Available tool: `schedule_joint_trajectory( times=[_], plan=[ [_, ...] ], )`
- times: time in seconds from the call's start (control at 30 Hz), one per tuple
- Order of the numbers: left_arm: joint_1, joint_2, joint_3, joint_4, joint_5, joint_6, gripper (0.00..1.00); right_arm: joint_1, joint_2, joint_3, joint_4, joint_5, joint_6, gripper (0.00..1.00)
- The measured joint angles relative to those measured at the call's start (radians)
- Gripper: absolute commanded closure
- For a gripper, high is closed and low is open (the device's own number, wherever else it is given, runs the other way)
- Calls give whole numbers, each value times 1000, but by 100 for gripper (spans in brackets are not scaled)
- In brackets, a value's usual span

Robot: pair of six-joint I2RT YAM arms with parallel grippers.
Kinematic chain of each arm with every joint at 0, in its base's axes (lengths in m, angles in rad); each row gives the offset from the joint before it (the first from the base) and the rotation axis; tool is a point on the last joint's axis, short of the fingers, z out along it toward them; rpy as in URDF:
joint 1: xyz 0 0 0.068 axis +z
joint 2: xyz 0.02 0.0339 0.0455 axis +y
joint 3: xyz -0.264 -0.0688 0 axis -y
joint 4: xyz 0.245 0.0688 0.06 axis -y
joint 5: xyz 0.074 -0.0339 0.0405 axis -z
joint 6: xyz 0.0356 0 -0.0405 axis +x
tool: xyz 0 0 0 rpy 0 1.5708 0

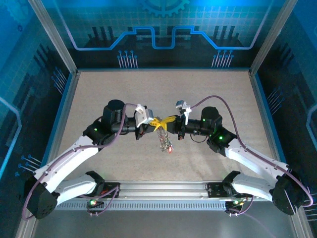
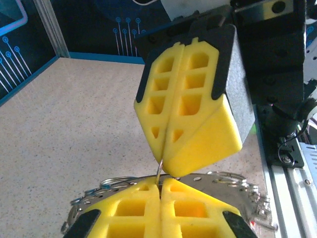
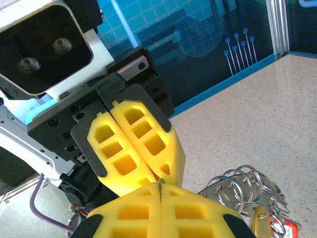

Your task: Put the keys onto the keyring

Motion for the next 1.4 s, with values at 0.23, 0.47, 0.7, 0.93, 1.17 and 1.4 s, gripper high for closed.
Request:
schedule_joint_trajectory(
  times=[0.23,0.47,0.7,0.93,1.17,1.4],
  plan=[
    [2,21,32,-74,2,21,100,2,0,18,-86,-6,-92,79],
    [-2,98,257,-361,-31,203,100,-2,3,140,-349,-27,-298,68],
    [-80,166,422,-637,-169,442,100,-29,90,241,-536,-138,-423,70],
    [-110,232,476,-756,-244,539,100,-29,114,246,-581,-187,-444,79],
    [-111,235,481,-771,-259,555,100,-29,114,246,-581,-186,-440,74],
    [-111,235,481,-771,-258,553,100,-29,118,246,-563,-177,-416,67]
  ],
)
